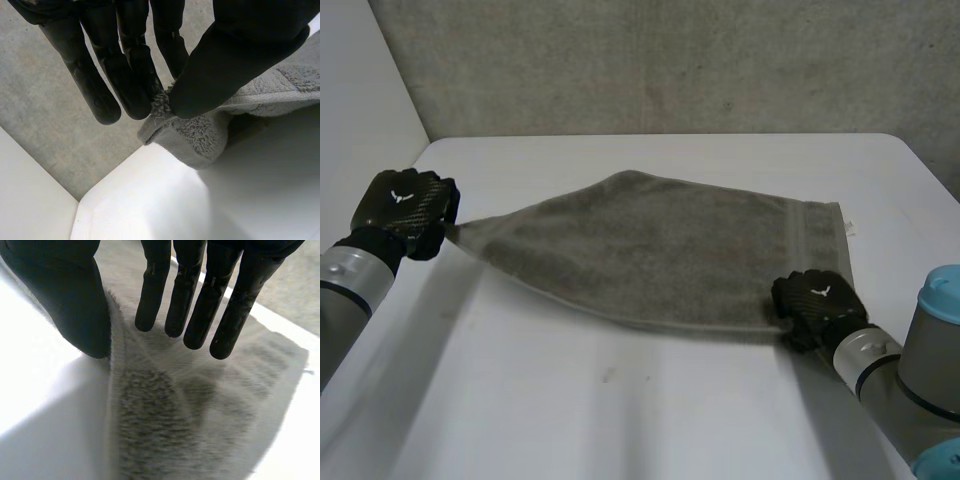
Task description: Fold the towel.
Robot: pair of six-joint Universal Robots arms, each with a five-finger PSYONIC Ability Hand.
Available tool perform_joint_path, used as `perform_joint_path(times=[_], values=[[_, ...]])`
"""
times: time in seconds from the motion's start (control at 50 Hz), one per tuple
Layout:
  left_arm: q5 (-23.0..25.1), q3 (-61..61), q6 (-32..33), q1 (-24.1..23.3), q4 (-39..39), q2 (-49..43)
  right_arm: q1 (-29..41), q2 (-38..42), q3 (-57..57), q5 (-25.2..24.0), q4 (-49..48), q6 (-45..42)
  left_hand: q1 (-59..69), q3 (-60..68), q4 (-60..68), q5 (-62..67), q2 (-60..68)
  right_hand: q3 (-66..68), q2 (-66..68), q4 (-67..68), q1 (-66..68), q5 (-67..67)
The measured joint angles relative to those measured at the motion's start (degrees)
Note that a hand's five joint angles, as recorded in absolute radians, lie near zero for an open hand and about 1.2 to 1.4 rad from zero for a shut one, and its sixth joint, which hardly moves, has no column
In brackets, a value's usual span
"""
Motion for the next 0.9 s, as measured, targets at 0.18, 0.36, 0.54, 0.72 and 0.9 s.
perform_joint_path(times=[0.18,0.36,0.54,0.72,0.9], values=[[0.04,-0.54,0.07,0.07,-0.53,0.47,-2.02,-2.51,0.54,2.52,2.65,-4.1,0.0,0.0,0.0,0.0,0.0,0.87,0.44,0.92,0.45,0.71],[0.45,-2.82,1.3,-0.12,-6.72,4.6,-6.29,-9.33,-1.51,1.0,18.5,-17.25,0.0,0.0,0.0,0.0,0.0,17.72,17.22,18.12,12.85,17.48],[0.86,3.7,2.52,-0.4,-19.65,17.1,-7.21,-25.59,-17.81,-1.3,36.71,-24.37,0.0,0.0,0.0,0.0,0.0,17.78,17.22,18.2,12.85,17.72],[0.44,18.92,-2.93,-1.05,-25.38,24.0,-7.96,-29.99,-40.56,-3.63,50.77,-23.46,0.0,0.0,0.0,0.0,0.01,18.02,17.22,18.21,12.85,18.03],[0.42,25.93,-6.12,-1.96,-33.15,16.94,-9.58,-17.66,-45.9,-4.55,59.31,-27.27,0.0,0.0,0.0,0.0,0.0,18.03,17.23,18.21,12.85,18.15]])
